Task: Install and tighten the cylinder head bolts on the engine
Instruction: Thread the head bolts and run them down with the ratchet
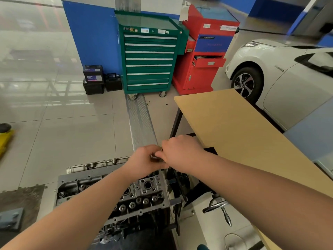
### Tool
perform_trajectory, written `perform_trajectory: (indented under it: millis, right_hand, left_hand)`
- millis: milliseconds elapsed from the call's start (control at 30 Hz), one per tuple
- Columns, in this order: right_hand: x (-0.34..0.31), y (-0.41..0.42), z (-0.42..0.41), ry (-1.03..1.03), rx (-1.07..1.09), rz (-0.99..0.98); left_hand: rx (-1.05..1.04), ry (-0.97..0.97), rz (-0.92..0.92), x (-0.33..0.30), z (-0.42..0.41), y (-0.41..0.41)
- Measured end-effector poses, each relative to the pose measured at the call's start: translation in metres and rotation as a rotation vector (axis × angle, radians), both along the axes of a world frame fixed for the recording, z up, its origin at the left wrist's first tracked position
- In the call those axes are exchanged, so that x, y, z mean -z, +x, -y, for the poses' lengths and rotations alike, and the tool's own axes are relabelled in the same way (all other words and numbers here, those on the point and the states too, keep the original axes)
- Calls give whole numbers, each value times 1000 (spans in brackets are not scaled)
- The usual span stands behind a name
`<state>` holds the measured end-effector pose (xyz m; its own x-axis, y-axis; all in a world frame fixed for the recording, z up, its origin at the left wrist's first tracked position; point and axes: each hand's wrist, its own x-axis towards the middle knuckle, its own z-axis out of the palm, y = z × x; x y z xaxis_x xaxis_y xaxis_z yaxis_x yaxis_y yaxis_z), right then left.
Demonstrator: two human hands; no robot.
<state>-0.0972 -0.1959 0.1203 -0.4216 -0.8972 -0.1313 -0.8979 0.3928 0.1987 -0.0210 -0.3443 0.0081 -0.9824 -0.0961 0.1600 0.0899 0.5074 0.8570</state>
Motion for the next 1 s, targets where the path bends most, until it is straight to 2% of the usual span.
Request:
perform_trajectory:
  millis: [100,200,267,333,500,633,700,800,900,1000]
  right_hand:
    - [-1,-1,2,-32,74,-19]
    - [-11,-12,-5,-14,-12,224]
    - [-16,-14,-9,51,-77,273]
    - [-14,-10,-7,72,-23,220]
    - [-5,0,3,61,131,39]
    - [-10,-9,-2,16,-33,212]
    - [-10,-9,-3,30,-104,211]
    - [-1,-1,-1,15,-28,64]
    - [4,4,6,33,95,-75]
    - [-1,1,7,47,87,11]
  left_hand:
    - [-61,39,24,3,-4,0]
    - [-38,3,61,7,4,-3]
    - [33,-6,135,4,7,-3]
    - [58,1,143,3,5,-3]
    - [-74,-1,51,5,-5,1]
    - [-89,-56,74,8,3,0]
    - [-15,-75,139,4,8,-1]
    - [67,-58,143,0,8,1]
    - [-2,0,77,-1,-3,5]
    - [-73,-60,25,5,-6,2]
